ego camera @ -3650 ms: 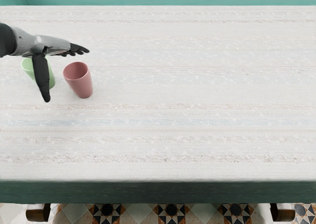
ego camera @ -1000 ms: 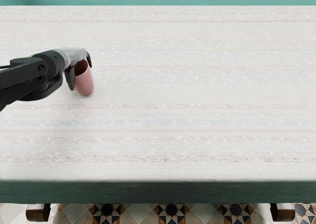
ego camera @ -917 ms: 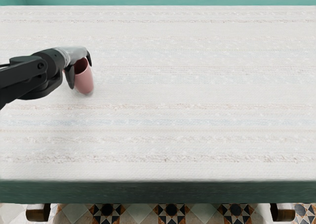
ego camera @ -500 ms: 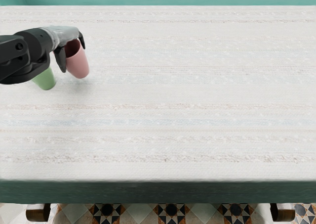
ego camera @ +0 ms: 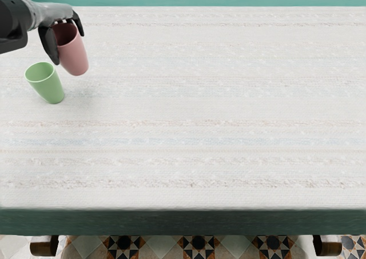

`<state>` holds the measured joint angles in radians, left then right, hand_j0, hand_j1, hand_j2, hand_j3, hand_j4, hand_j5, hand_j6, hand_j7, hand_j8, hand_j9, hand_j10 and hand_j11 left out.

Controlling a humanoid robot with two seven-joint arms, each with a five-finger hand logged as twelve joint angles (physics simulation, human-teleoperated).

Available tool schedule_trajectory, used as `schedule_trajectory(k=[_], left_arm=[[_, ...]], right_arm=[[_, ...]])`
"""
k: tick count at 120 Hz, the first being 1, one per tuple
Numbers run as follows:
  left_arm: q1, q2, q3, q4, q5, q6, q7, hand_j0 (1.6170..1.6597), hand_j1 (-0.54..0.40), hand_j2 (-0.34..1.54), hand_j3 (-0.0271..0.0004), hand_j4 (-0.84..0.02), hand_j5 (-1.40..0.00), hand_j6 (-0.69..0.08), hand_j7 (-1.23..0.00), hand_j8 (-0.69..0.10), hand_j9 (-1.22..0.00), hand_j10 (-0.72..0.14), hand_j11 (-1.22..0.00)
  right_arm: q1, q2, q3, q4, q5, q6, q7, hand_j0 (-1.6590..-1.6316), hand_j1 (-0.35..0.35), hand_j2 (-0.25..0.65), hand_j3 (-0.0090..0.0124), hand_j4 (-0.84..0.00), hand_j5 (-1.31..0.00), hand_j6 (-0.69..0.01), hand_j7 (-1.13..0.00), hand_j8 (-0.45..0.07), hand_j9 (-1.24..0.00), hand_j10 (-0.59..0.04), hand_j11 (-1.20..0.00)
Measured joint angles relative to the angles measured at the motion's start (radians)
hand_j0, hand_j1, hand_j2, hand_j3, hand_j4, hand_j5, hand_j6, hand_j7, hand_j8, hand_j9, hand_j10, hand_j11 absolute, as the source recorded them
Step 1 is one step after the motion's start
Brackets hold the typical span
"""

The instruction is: Pick up cup and place in cup with left hand

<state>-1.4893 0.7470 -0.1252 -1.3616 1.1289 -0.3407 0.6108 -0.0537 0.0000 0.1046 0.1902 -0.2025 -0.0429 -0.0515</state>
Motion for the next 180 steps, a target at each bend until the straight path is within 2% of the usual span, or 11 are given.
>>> schedule_trajectory(k=[5, 20, 48, 65, 91, 114, 180], left_arm=[[0.0, 0.013, 0.0, 0.003, -0.008, -0.003, 0.0, 1.6553, -0.041, 0.04, 0.0, -0.433, -0.55, -0.374, -0.56, -0.37, -0.57, -0.424, -0.57], [0.003, 0.02, 0.001, 0.008, -0.016, -0.01, 0.0, 1.6551, -0.037, 0.03, 0.0, -0.438, -0.55, -0.372, -0.56, -0.391, -0.57, -0.427, -0.57], [0.006, 0.056, 0.003, 0.011, -0.019, -0.014, 0.0, 1.6548, -0.085, 0.07, 0.0, -0.461, -0.59, -0.326, -0.6, -0.342, -0.61, -0.449, -0.61], [0.011, 0.071, 0.008, 0.014, -0.014, -0.016, 0.0, 1.6544, -0.102, 0.09, 0.0, -0.44, -0.61, -0.305, -0.61, -0.32, -0.63, -0.46, -0.63], [0.02, 0.054, 0.015, 0.078, 0.009, -0.015, 0.0, 1.654, -0.118, 0.11, 0.0, -0.413, -0.64, -0.282, -0.63, -0.296, -0.64, -0.463, -0.64], [0.037, 0.052, 0.018, 0.129, 0.039, -0.015, 0.0, 1.6537, -0.098, 0.08, 0.0, -0.418, -0.65, -0.287, -0.63, -0.305, -0.64, -0.463, -0.64], [0.044, 0.02, 0.054, 0.188, 0.052, -0.013, 0.0, 1.6531, -0.094, 0.08, 0.0, -0.438, -0.62, -0.3, -0.62, -0.317, -0.63, -0.454, -0.63]], right_arm=[[0.0, 0.0, 0.0, 0.0, 0.0, 0.0, 0.0, -1.6581, -0.32, -0.005, 0.0, -0.024, -0.03, -0.024, -0.03, -0.024, -0.03, -0.024, -0.03], [0.0, 0.0, 0.001, 0.0, 0.0, 0.0, -0.001, -1.6581, -0.32, -0.005, 0.0, -0.024, -0.03, -0.024, -0.03, -0.024, -0.03, -0.024, -0.03], [0.001, 0.0, 0.0, 0.0, 0.0, 0.0, -0.001, -1.6581, -0.32, -0.005, 0.0, -0.024, -0.03, -0.024, -0.03, -0.024, -0.03, -0.024, -0.03], [0.002, 0.0, 0.001, 0.0, 0.0, 0.0, -0.001, -1.6581, -0.32, -0.005, 0.0, -0.024, -0.03, -0.024, -0.03, -0.024, -0.03, -0.024, -0.03], [0.004, 0.0, 0.0, 0.0, 0.0, 0.0, -0.001, -1.6581, -0.32, -0.005, 0.0, -0.024, -0.03, -0.024, -0.03, -0.024, -0.03, -0.024, -0.03], [0.004, 0.0, 0.0, 0.0, 0.0, 0.0, -0.001, -1.6581, -0.32, -0.005, 0.0, -0.024, -0.03, -0.024, -0.03, -0.024, -0.03, -0.024, -0.03], [0.004, 0.0, 0.001, 0.0, 0.0, 0.0, 0.0, -1.6581, -0.32, -0.005, 0.0, -0.024, -0.03, -0.024, -0.03, -0.024, -0.03, -0.024, -0.03]])
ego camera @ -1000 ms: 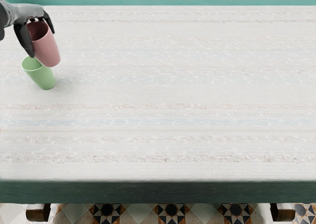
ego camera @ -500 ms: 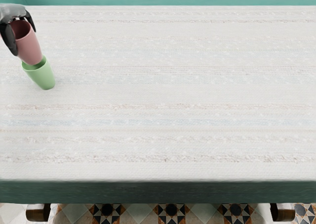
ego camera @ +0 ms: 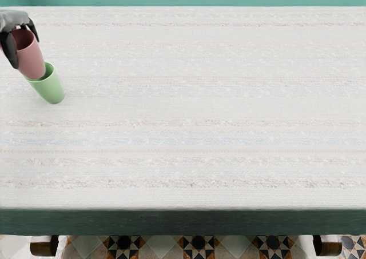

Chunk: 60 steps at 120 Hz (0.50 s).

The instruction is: Pick up cup and place in cup with left hand

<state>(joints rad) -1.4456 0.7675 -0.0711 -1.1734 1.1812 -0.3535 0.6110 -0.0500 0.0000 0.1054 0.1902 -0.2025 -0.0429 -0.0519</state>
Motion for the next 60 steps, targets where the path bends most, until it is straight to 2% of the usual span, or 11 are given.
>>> schedule_trajectory(k=[60], left_arm=[[0.002, -0.029, 0.0, 0.029, 0.035, 0.014, 0.0, 1.6531, -0.095, 0.08, 0.0, -0.44, -0.62, -0.298, -0.62, -0.32, -0.63, -0.453, -0.63]], right_arm=[[-0.001, 0.0, -0.001, 0.0, 0.0, 0.0, 0.0, -1.6581, -0.32, -0.005, 0.0, -0.024, -0.03, -0.024, -0.03, -0.024, -0.03, -0.024, -0.03]])
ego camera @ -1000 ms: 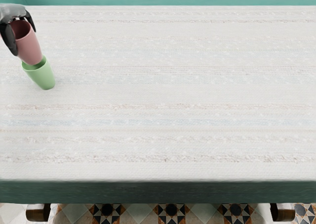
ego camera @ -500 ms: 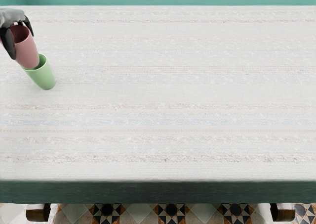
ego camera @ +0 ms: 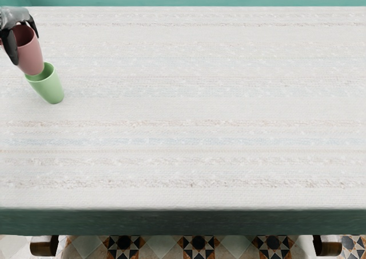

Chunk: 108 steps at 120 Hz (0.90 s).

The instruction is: Pick up cup and place in cup with left hand

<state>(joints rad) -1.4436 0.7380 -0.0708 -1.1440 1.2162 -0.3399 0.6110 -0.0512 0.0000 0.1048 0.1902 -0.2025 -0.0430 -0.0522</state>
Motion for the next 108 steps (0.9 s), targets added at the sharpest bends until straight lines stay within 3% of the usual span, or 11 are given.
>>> schedule_trajectory(k=[108], left_arm=[[0.028, -0.034, 0.0, 0.035, 0.001, 0.014, 0.0, 1.6541, -0.1, 0.09, 0.0, -0.442, -0.62, -0.294, -0.62, -0.316, -0.62, -0.447, -0.62]], right_arm=[[-0.004, 0.0, 0.0, 0.0, 0.0, 0.0, 0.002, -1.6581, -0.32, -0.005, 0.0, -0.024, -0.03, -0.024, -0.03, -0.024, -0.03, -0.024, -0.03]])
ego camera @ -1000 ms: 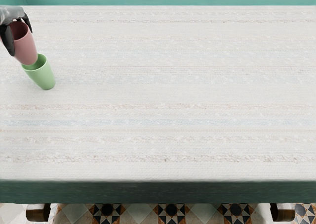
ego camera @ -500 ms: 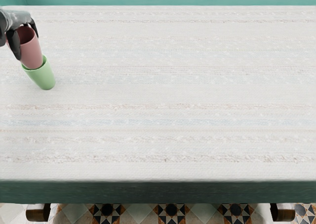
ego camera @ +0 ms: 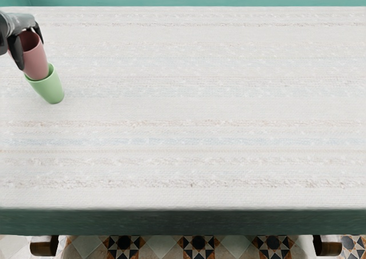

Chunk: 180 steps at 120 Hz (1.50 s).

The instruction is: Pick up cup and place in cup with left hand

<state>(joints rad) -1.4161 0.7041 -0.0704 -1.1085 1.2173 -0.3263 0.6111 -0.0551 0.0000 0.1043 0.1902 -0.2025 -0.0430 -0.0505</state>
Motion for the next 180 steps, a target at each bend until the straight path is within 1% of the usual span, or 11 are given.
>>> schedule_trajectory(k=[2, 6, 16, 64, 68, 78, 93, 124, 141, 165, 180], left_arm=[[0.003, 0.0, 0.0, 0.001, 0.001, 0.0, 0.0, 1.6543, -0.107, 0.09, 0.0, -0.44, -0.62, -0.288, -0.62, -0.307, -0.62, -0.447, -0.62], [0.006, 0.0, 0.0, 0.002, 0.001, 0.0, 0.0, 1.6541, -0.092, 0.09, 0.0, -0.448, -0.62, -0.301, -0.61, -0.33, -0.62, -0.447, -0.62], [0.008, 0.0, 0.0, 0.003, 0.001, 0.002, 0.0, 1.6539, -0.079, 0.08, 0.0, -0.467, -0.6, -0.323, -0.6, -0.344, -0.62, -0.447, -0.62], [0.016, -0.004, 0.0, 0.002, 0.003, 0.027, 0.0, 1.654, -0.056, 0.06, 0.0, -0.497, -0.57, -0.35, -0.57, -0.37, -0.59, -0.433, -0.59], [0.016, -0.008, 0.0, 0.002, 0.005, 0.03, 0.0, 1.6543, -0.04, 0.06, 0.0, -0.473, -0.54, -0.357, -0.54, -0.38, -0.57, -0.417, -0.57], [0.027, -0.014, 0.0, 0.002, 0.008, 0.058, 0.0, 1.6556, 0.021, 0.05, 0.0, -0.375, -0.44, -0.299, -0.44, -0.313, -0.45, -0.338, -0.45], [0.035, -0.014, 0.0, 0.002, 0.009, 0.076, 0.0, 1.6567, 0.106, 0.04, 0.0, -0.261, -0.31, -0.221, -0.31, -0.229, -0.32, -0.241, -0.32], [0.052, -0.046, 0.0, 0.004, 0.01, 0.087, 0.0, 1.6577, 0.244, 0.02, 0.0, -0.11, -0.13, -0.099, -0.13, -0.101, -0.13, -0.103, -0.13], [0.059, -0.083, 0.0, 0.002, 0.009, 0.089, 0.0, 1.6579, 0.297, 0.01, 0.0, -0.058, -0.07, -0.053, -0.06, -0.054, -0.07, -0.054, -0.07], [0.035, -0.139, 0.0, -0.006, 0.009, 0.088, 0.0, 1.658, 0.331, 0.01, 0.0, -0.025, -0.02, -0.024, -0.02, -0.024, -0.02, -0.023, -0.02], [0.029, -0.215, -0.001, -0.008, 0.008, 0.088, 0.0, 1.658, 0.34, 0.0, 0.0, -0.015, -0.01, -0.015, -0.01, -0.015, -0.01, -0.014, -0.01]], right_arm=[[0.0, 0.0, 0.0, 0.0, 0.0, 0.0, 0.0, -1.6581, -0.32, -0.005, 0.0, -0.024, -0.03, -0.024, -0.03, -0.024, -0.03, -0.024, -0.03], [0.0, 0.0, 0.0, 0.0, 0.0, 0.0, 0.001, -1.6581, -0.32, -0.005, 0.0, -0.024, -0.03, -0.024, -0.03, -0.024, -0.03, -0.024, -0.03], [0.0, 0.0, 0.0, 0.0, 0.0, 0.0, 0.001, -1.6581, -0.32, -0.005, 0.0, -0.024, -0.03, -0.024, -0.03, -0.024, -0.03, -0.024, -0.03], [-0.001, 0.0, 0.0, 0.0, 0.0, 0.0, 0.0, -1.6581, -0.32, -0.005, 0.0, -0.024, -0.03, -0.024, -0.03, -0.024, -0.03, -0.024, -0.03], [-0.001, 0.0, 0.0, 0.0, 0.0, 0.0, 0.0, -1.6581, -0.32, -0.005, 0.0, -0.024, -0.03, -0.024, -0.03, -0.024, -0.03, -0.024, -0.03], [-0.001, 0.0, 0.0, 0.0, 0.0, 0.0, 0.001, -1.6581, -0.32, -0.005, 0.0, -0.024, -0.03, -0.024, -0.03, -0.024, -0.03, -0.024, -0.03], [-0.002, 0.0, 0.0, 0.0, 0.0, 0.0, 0.001, -1.6581, -0.32, -0.005, 0.0, -0.024, -0.03, -0.024, -0.03, -0.024, -0.03, -0.024, -0.03], [-0.003, 0.0, 0.0, 0.0, 0.0, 0.0, 0.003, -1.6581, -0.32, -0.005, 0.0, -0.024, -0.03, -0.024, -0.03, -0.024, -0.03, -0.024, -0.03], [-0.003, 0.0, 0.0, 0.0, 0.0, 0.0, 0.003, -1.6581, -0.32, -0.005, 0.0, -0.024, -0.03, -0.024, -0.03, -0.024, -0.03, -0.024, -0.03], [-0.003, 0.0, 0.0, 0.0, 0.0, 0.0, 0.003, -1.6581, -0.32, -0.005, 0.0, -0.024, -0.03, -0.024, -0.03, -0.024, -0.03, -0.024, -0.03], [-0.003, 0.0, 0.0, 0.0, 0.0, 0.0, 0.004, -1.6581, -0.32, -0.005, 0.0, -0.024, -0.03, -0.024, -0.03, -0.024, -0.03, -0.024, -0.03]])
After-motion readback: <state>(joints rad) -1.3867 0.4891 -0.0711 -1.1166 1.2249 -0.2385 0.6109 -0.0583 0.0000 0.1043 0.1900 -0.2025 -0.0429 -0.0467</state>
